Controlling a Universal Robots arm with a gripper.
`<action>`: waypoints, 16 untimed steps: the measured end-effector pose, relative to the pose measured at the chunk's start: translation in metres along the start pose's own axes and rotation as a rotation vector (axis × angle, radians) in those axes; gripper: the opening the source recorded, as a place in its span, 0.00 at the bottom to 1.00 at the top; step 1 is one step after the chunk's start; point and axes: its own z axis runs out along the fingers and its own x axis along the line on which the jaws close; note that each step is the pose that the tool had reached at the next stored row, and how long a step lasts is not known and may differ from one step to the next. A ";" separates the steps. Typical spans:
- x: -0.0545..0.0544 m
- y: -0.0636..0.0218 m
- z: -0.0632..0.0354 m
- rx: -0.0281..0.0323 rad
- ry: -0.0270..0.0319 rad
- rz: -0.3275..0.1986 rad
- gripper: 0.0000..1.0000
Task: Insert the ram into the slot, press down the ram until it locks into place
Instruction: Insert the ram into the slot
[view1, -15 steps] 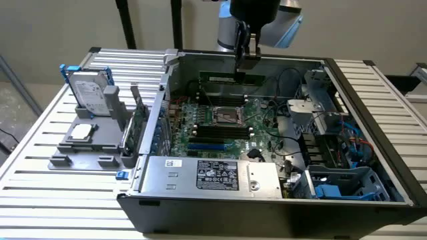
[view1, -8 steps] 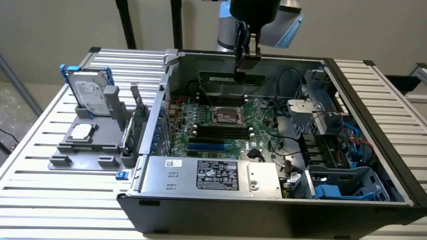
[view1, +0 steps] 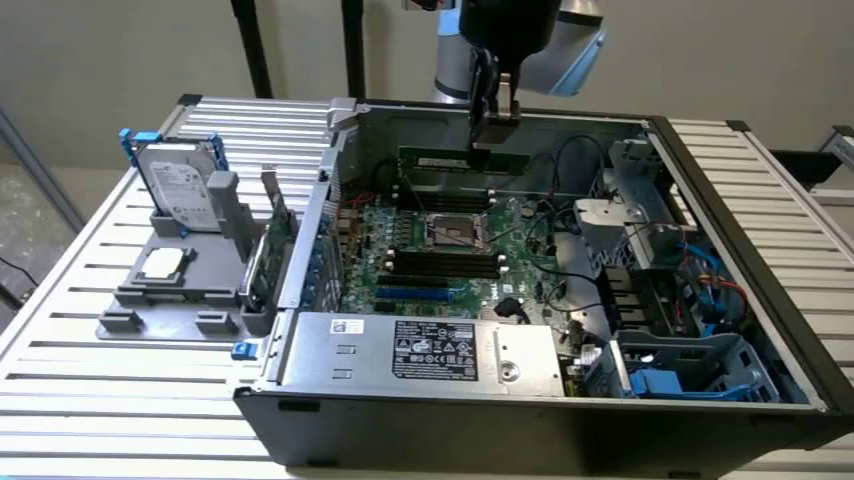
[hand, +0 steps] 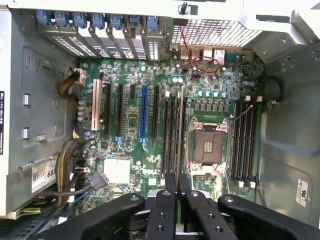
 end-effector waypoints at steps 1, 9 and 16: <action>0.000 -0.0001 0.0019 0.0000 0.0000 0.000 0.13; 0.000 -0.0006 0.0164 0.0000 0.0001 0.000 0.13; 0.001 -0.0011 0.0290 0.0001 -0.0001 -0.001 0.13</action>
